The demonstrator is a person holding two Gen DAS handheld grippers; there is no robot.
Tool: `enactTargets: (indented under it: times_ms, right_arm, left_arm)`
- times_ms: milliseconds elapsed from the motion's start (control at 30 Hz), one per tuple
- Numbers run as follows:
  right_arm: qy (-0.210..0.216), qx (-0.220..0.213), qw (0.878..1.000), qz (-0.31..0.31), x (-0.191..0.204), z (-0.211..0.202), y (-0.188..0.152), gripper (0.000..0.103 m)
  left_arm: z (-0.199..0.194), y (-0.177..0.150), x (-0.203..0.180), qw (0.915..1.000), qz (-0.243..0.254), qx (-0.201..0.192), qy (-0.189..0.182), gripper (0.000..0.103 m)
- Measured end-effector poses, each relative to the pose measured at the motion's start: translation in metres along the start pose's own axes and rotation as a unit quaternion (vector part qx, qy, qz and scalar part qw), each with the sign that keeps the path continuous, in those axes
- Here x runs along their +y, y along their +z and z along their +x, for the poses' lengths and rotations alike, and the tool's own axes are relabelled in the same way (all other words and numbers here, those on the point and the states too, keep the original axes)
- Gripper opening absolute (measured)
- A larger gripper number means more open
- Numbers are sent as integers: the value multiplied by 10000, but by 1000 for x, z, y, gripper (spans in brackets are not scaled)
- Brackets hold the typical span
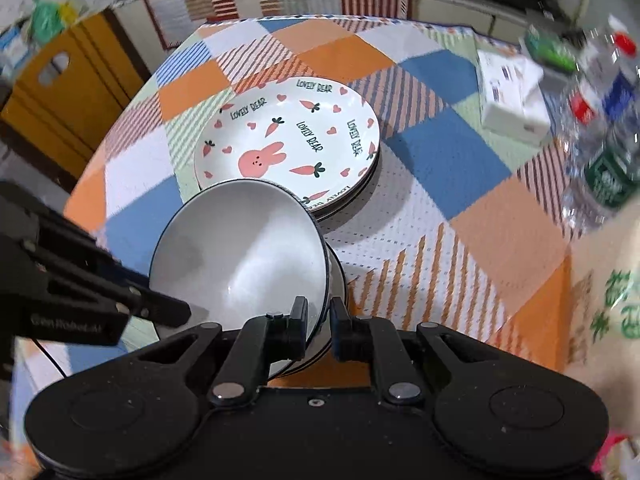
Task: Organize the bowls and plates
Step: 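Carry the third bowl over and lower it into the bowl stack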
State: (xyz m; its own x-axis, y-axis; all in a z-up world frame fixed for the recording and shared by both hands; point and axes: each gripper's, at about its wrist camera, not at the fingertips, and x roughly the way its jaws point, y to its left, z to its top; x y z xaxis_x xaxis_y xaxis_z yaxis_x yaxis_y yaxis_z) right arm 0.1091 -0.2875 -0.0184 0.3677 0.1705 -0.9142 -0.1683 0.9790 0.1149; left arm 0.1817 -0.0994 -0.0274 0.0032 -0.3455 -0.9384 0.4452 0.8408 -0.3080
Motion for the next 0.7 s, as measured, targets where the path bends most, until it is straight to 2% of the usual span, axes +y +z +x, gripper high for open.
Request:
enactTargets:
  times_ms: [500, 700]
  right_arm:
    - [-317, -67, 9982, -509, 12, 11, -2, 17]
    - [-338, -135, 9976, -591, 11, 10, -6, 20]
  left_arm:
    - [12, 3, -3, 9998, 20, 2, 191, 17]
    - [10, -1, -6, 9996, 57, -101, 261, 23]
